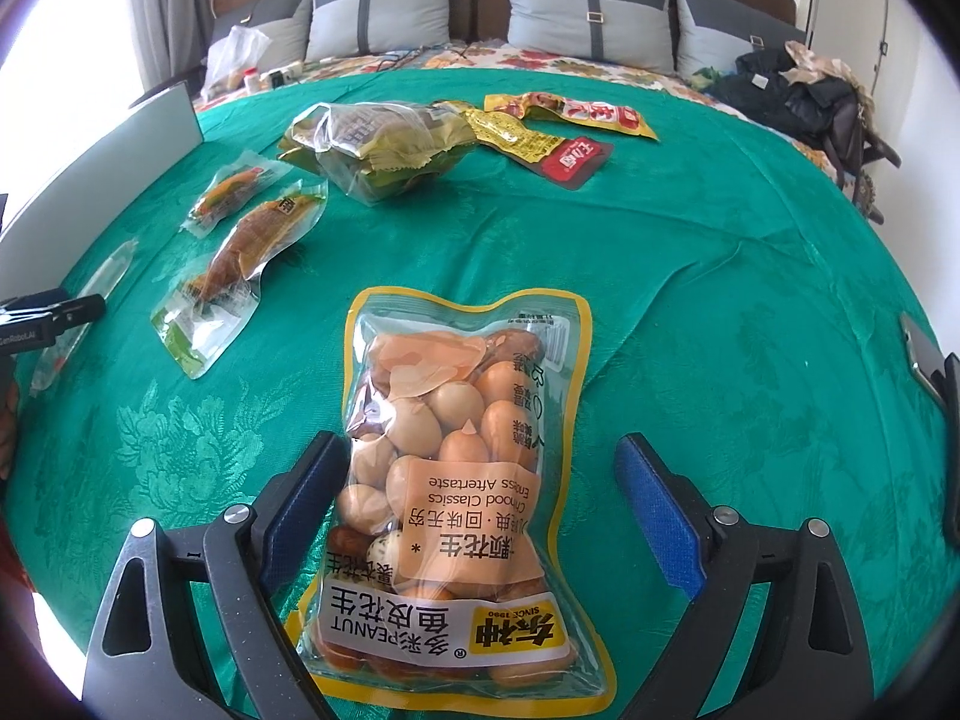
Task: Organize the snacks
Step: 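Grasp the clear tube packet with the left gripper while the right grasps the peanut bag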
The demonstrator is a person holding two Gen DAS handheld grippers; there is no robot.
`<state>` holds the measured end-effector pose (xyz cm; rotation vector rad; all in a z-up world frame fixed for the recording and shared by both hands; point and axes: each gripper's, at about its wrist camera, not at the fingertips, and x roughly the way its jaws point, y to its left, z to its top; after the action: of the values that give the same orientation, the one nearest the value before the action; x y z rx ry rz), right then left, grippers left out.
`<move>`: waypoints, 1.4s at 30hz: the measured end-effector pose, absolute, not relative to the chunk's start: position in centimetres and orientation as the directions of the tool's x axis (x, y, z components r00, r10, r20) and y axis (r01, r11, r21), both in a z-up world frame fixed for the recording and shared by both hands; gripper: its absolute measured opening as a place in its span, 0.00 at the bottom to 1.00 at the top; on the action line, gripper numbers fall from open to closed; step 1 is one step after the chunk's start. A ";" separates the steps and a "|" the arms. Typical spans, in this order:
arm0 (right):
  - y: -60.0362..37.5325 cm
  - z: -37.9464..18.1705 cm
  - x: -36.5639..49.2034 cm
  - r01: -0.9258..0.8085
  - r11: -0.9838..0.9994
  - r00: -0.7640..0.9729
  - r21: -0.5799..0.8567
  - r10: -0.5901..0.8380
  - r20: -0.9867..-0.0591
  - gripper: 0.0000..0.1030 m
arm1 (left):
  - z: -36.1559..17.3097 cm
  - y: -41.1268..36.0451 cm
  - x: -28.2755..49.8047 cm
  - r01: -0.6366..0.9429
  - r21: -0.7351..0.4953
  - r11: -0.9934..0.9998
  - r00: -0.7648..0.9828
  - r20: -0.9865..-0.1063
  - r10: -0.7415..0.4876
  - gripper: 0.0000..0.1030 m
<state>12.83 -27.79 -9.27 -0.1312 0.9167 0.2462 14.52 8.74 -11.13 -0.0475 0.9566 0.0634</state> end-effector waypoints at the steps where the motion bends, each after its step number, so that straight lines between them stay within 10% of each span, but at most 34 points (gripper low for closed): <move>1: -27.8 -9.3 12.8 -0.266 0.964 0.583 -0.008 0.154 -0.798 0.91 | -11.1 8.7 14.5 -0.075 -0.013 0.997 0.575 -0.818 0.033 1.00; 37: -27.7 -9.0 13.6 -0.286 0.958 0.497 0.000 0.149 -0.855 0.91 | -10.9 7.5 14.2 -0.039 -0.016 0.999 0.509 -0.861 0.006 0.98; 39: -27.5 -8.6 14.7 -0.288 0.957 0.377 0.021 0.133 -0.917 0.90 | -10.4 6.9 13.9 0.012 -0.018 1.000 0.512 -0.859 -0.021 0.78; 42: -27.7 -7.7 16.2 -0.262 0.961 0.246 0.085 0.152 -0.957 0.88 | -9.6 6.2 13.8 0.065 -0.024 0.998 0.512 -0.857 -0.054 0.18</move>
<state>16.18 -27.65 -7.73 -0.0989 1.2925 0.2827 13.83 6.19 -9.58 0.0116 1.0304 -0.0711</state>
